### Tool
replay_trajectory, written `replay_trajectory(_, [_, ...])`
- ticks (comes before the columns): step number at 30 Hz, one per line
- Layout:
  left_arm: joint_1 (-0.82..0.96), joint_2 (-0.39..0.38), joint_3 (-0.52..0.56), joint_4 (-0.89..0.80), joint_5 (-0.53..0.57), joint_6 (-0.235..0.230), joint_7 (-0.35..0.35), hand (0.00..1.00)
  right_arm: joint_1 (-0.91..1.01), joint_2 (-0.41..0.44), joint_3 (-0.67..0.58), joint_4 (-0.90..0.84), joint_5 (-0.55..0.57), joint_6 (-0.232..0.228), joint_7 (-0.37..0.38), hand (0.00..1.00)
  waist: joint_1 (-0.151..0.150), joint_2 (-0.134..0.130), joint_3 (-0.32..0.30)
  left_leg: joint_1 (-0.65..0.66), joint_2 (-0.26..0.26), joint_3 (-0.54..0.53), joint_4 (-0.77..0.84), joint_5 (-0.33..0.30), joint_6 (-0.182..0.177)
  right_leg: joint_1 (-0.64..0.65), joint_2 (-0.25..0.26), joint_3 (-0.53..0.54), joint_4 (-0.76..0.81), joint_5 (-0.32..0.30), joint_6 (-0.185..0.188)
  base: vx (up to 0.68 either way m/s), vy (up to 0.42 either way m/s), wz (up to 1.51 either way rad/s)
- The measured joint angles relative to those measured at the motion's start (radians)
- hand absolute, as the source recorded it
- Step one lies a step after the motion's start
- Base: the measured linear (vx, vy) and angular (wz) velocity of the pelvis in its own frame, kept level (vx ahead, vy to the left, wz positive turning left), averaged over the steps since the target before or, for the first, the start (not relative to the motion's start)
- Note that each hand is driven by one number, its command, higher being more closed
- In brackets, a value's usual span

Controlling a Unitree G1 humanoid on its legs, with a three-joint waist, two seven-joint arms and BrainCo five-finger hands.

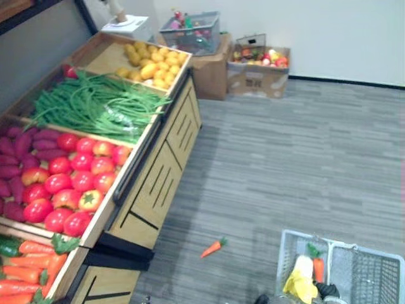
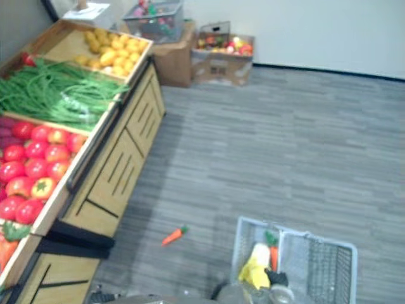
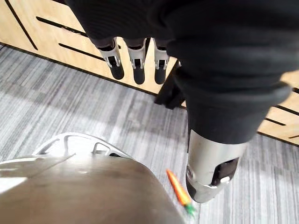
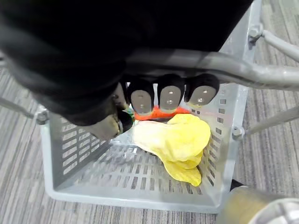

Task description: Pick vegetable in the basket

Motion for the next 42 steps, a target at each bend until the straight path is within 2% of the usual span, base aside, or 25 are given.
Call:
replay_trajectory(3, [0.0, -0.002, 0.0, -0.003, 0.0, -0.002, 0.001, 0.0, 0.029, -0.004, 0.03, 0.0, 0.003, -0.001, -0.01, 1.0, 0.002, 0.005, -0.003, 0.003, 0.051, -0.018, 0.108, 0.042, -0.006, 0.025, 0.029, 0.042, -0.052, 0.019, -0.02, -0.05, -0.122, -0.38])
replay_trajectory(4, [0.001, -0.001, 0.0, -0.003, 0.0, -0.002, 0.001, 0.0, 0.03, -0.006, 0.037, 0.001, 0.002, -0.001, -0.01, 1.0, 0.003, 0.005, -0.002, 0.0, 0.054, -0.048, 0.13, 0.059, -0.004, 0.032, 0.03, 0.059, -0.064, 0.025, -0.02, -0.04, -0.065, -0.67])
replay_trajectory(5, [0.007, -0.003, -0.002, -0.01, -0.001, -0.007, 0.003, 0.0, 0.029, -0.009, 0.047, 0.001, 0.001, -0.001, -0.01, 1.0, 0.005, -0.003, 0.004, -0.023, 0.042, -0.151, 0.156, 0.068, -0.018, 0.045, 0.026, 0.097, -0.086, 0.038, -0.026, -0.02, -0.027, -0.87])
replay_trajectory(6, [0.015, -0.014, -0.002, -0.017, -0.001, -0.02, 0.007, 0.0, 0.023, -0.017, 0.049, 0.002, -0.01, -0.001, -0.01, 1.0, 0.006, -0.002, 0.006, -0.044, -0.021, -0.311, 0.127, 0.048, -0.037, 0.044, 0.016, 0.145, -0.094, 0.053, -0.022, -0.02, 0.02, -0.97])
replay_trajectory(7, [0.021, -0.023, -0.002, -0.022, -0.003, -0.025, 0.009, 0.0, 0.019, -0.023, 0.054, 0.004, -0.016, -0.001, -0.01, 1.0, 0.007, -0.001, 0.005, -0.055, -0.059, -0.394, 0.107, 0.037, -0.044, 0.041, 0.012, 0.173, -0.102, 0.063, -0.022, -0.02, 0.066, -1.12])
replay_trajectory(9, [0.038, -0.025, -0.002, -0.028, -0.029, -0.035, 0.023, 0.0, 0.004, -0.039, 0.08, 0.01, -0.018, -0.005, -0.009, 1.0, 0.015, -0.001, 0.006, -0.073, -0.176, -0.641, 0.015, 0.001, -0.058, 0.024, 0.005, 0.265, -0.12, 0.093, -0.012, -0.02, 0.14, -1.33])
replay_trajectory(10, [0.047, -0.028, -0.004, -0.034, -0.036, -0.039, 0.027, 0.0, 0.002, -0.042, 0.089, 0.01, -0.018, -0.009, -0.009, 1.0, 0.014, 0.001, 0.006, -0.073, -0.218, -0.743, -0.046, -0.007, -0.068, 0.016, 0.008, 0.309, -0.121, 0.102, -0.002, -0.01, 0.187, -1.14])
replay_trajectory(12, [0.049, -0.028, -0.013, -0.041, -0.036, -0.042, 0.028, 0.0, 0.006, -0.042, 0.096, 0.01, -0.017, -0.012, -0.009, 1.0, 0.012, 0.015, 0.009, -0.071, -0.232, -0.839, -0.138, 0.014, -0.064, 0.0, 0.028, 0.354, -0.125, 0.113, 0.017, -0.04, 0.264, -0.82])
replay_trajectory(14, [0.045, -0.02, -0.039, -0.042, -0.035, -0.042, 0.027, 0.0, 0.01, -0.035, 0.099, 0.006, -0.016, -0.012, -0.008, 1.0, 0.008, 0.019, 0.001, -0.051, -0.246, -0.853, -0.203, -0.005, -0.068, -0.005, 0.034, 0.381, -0.167, 0.147, 0.043, 0.01, 0.251, -0.42])
replay_trajectory(16, [0.018, 0.001, -0.064, -0.044, -0.034, -0.041, 0.027, 0.0, 0.016, -0.015, 0.105, 0.003, -0.015, -0.012, -0.004, 1.0, 0.006, -0.007, 0.019, -0.054, -0.273, -0.848, -0.26, -0.017, -0.048, -0.037, 0.024, 0.399, -0.206, 0.198, 0.063, 0.03, 0.284, -0.17])
replay_trajectory(18, [0.015, 0.018, -0.087, -0.042, -0.028, -0.041, 0.024, 0.0, 0.021, -0.006, 0.107, 0.001, -0.016, -0.011, 0.001, 1.0, 0.007, -0.023, 0.027, -0.051, -0.298, -0.844, -0.273, -0.014, -0.044, -0.047, 0.008, 0.413, -0.203, 0.21, 0.076, -0.03, 0.177, -0.18])
replay_trajectory(22, [0.017, 0.028, -0.13, -0.038, -0.017, -0.041, 0.024, 0.0, 0.02, -0.01, 0.125, -0.009, -0.041, -0.011, 0.003, 1.0, 0.018, -0.026, 0.047, -0.006, -0.326, -0.785, -0.272, -0.01, -0.038, -0.11, -0.031, 0.476, -0.053, 0.208, 0.075, -0.03, 0.14, -0.41])
replay_trajectory(25, [0.018, 0.046, -0.163, -0.038, 0.004, -0.042, 0.018, 0.0, 0.036, -0.008, 0.147, -0.016, -0.056, -0.011, 0.005, 1.0, 0.01, -0.033, 0.059, 0.022, -0.33, -0.787, -0.271, -0.011, -0.029, -0.113, -0.041, 0.474, 0.015, 0.199, 0.061, -0.1, 0.054, -0.08])
replay_trajectory(27, [0.017, 0.052, -0.166, -0.04, 0.021, -0.044, 0.003, 0.0, 0.046, -0.007, 0.156, -0.028, -0.07, -0.012, 0.009, 1.0, 0.014, -0.042, 0.06, 0.015, -0.329, -0.792, -0.268, -0.035, 0.012, -0.124, -0.04, 0.468, 0.016, 0.186, 0.06, -0.08, 0.011, -0.01])
replay_trajectory(29, [0.018, 0.058, -0.159, -0.037, 0.02, -0.04, -0.006, 0.0, 0.053, -0.005, 0.168, -0.029, -0.094, -0.013, 0.015, 1.0, 0.026, -0.055, 0.055, 0.001, -0.335, -0.792, -0.26, -0.033, 0.015, -0.115, -0.041, 0.461, -0.028, 0.182, 0.063, -0.08, -0.032, -0.06])
replay_trajectory(31, [0.018, 0.055, -0.156, -0.028, 0.02, -0.041, -0.011, 0.0, 0.067, -0.007, 0.194, -0.029, -0.096, -0.013, 0.021, 1.0, 0.031, -0.053, 0.049, -0.012, -0.332, -0.801, -0.258, -0.027, 0.018, -0.097, -0.035, 0.448, -0.086, 0.189, 0.078, -0.09, -0.038, 0.08])
replay_trajectory(34, [0.024, 0.05, -0.145, 0.002, 0.001, -0.04, -0.017, 0.0, 0.111, 0.001, 0.226, -0.028, -0.094, -0.013, 0.035, 1.0, 0.031, -0.046, 0.014, -0.03, -0.324, -0.837, -0.287, -0.01, 0.009, -0.048, -0.018, 0.401, -0.206, 0.235, 0.077, -0.05, -0.028, 0.35])
replay_trajectory(36, [0.04, 0.043, -0.115, 0.002, -0.038, -0.041, -0.02, 0.0, 0.13, 0.014, 0.244, -0.018, -0.082, -0.014, 0.049, 1.0, 0.033, -0.054, -0.014, -0.049, -0.32, -0.856, -0.298, -0.002, 0.001, -0.01, -0.001, 0.375, -0.302, 0.283, 0.07, 0.01, -0.043, 0.24])
replay_trajectory(38, [0.047, 0.043, -0.107, 0.006, -0.043, -0.041, -0.019, 0.0, 0.13, 0.019, 0.243, -0.005, -0.078, -0.015, 0.052, 1.0, 0.032, -0.057, -0.022, -0.047, -0.32, -0.869, -0.307, 0.004, -0.001, 0.007, 0.005, 0.36, -0.336, 0.296, 0.07, 0.05, -0.039, 0.19])
replay_trajectory(42, [0.049, 0.043, -0.107, 0.041, -0.118, -0.04, -0.016, 0.0, 0.14, 0.022, 0.22, 0.006, 0.075, -0.015, 0.047, 1.0, 0.034, -0.047, -0.04, -0.004, -0.317, -0.879, -0.342, 0.023, 0.001, 0.039, 0.016, 0.349, -0.346, 0.307, 0.07, 0.09, -0.011, 0.08])
